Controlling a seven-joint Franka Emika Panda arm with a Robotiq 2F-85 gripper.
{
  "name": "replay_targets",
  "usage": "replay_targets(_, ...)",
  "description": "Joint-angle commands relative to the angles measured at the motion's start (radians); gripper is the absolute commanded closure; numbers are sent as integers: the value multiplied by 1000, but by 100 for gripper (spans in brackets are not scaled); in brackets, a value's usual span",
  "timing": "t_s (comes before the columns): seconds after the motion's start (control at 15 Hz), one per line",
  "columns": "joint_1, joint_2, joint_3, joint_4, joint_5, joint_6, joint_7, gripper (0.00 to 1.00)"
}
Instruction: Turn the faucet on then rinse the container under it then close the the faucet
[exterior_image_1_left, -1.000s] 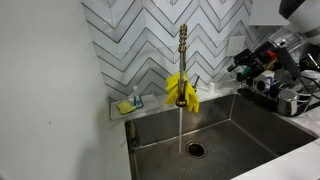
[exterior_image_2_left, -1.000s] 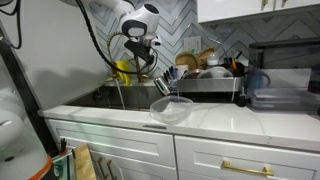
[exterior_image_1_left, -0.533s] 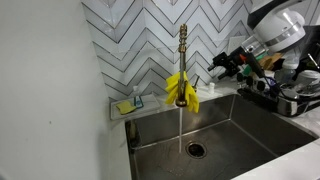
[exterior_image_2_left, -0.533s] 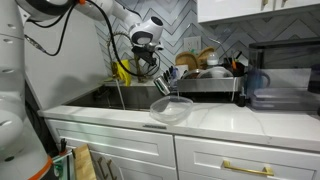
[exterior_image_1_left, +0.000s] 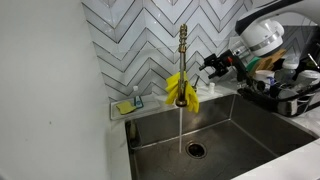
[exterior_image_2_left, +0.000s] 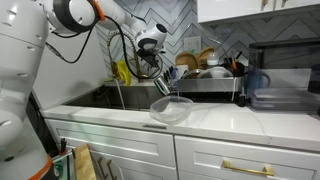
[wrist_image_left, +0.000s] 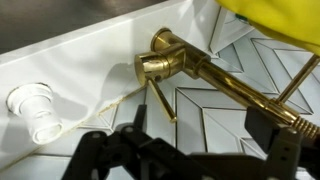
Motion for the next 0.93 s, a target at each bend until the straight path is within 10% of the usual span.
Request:
replay_targets(0.0,-18,75,41,85,15,0,26,0)
replay_targets(0.87,-28,196,110,221,96,-27,79,0)
